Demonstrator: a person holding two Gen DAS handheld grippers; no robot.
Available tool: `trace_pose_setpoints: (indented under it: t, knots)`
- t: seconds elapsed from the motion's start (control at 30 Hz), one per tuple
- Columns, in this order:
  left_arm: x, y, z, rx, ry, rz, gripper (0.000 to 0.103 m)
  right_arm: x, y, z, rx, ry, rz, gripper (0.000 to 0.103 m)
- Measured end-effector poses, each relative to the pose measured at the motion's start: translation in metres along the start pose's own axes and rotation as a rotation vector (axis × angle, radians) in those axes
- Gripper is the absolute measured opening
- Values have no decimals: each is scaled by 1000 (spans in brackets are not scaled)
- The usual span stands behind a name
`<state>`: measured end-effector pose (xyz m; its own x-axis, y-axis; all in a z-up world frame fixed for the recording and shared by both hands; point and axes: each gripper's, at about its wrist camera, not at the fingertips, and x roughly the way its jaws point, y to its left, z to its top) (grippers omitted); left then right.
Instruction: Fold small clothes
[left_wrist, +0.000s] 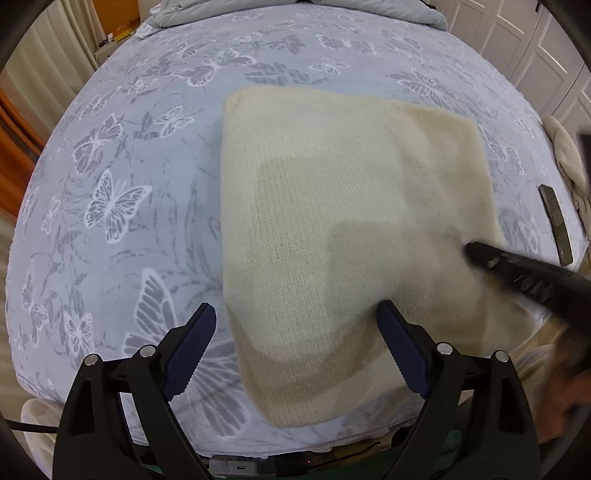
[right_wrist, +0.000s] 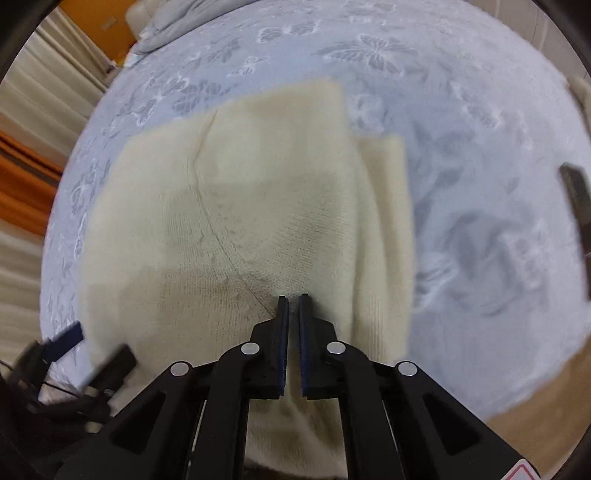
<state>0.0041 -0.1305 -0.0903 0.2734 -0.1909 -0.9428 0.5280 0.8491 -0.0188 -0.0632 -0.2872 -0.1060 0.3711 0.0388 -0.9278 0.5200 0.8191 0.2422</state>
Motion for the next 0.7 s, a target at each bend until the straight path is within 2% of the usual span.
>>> trace_pose_setpoints:
  t: [0.07, 0.1, 0.17, 0.2, 0.23, 0.3, 0.37, 0.43, 0.5, 0.53, 0.63, 0.7]
  knots:
    - [-1, -1, -1, -4, 0, 7, 87, -12, 0, 5, 27, -4, 6, 4]
    - [-3, 0, -1, -5, 0, -2, 87, -22, 0, 7, 42, -18, 16, 12]
    - [-10, 4, 0, -28, -11, -37, 87, -48, -4, 6, 54, -87, 19, 30]
    - [-14, 10, 2, -66, -23, -93, 89, -56, -9, 5, 60, -111, 8, 53]
    - [-16, 17, 5, -109, -25, -149, 90, -63, -14, 2, 67, -127, 5, 64]
    - [-12, 36, 11, -227, -16, -263, 93, -63, -25, -4, 67, -114, 0, 65]
    - [4, 52, 17, -327, 37, -293, 93, -48, -34, -6, 80, -62, -23, 68]
    - [21, 58, 21, -370, 80, -306, 94, -35, -44, -4, 110, -24, 4, 74]
    - [38, 65, 25, -410, 114, -356, 97, -18, -48, -2, 157, 4, 64, 78]
    - [44, 66, 25, -424, 124, -380, 98, -6, -50, 1, 174, 33, 89, 82]
    - [59, 65, 26, -452, 148, -428, 98, 14, -43, 5, 186, 37, 88, 96]
    - [71, 64, 27, -470, 172, -457, 98, 22, -44, 10, 209, 42, 111, 98]
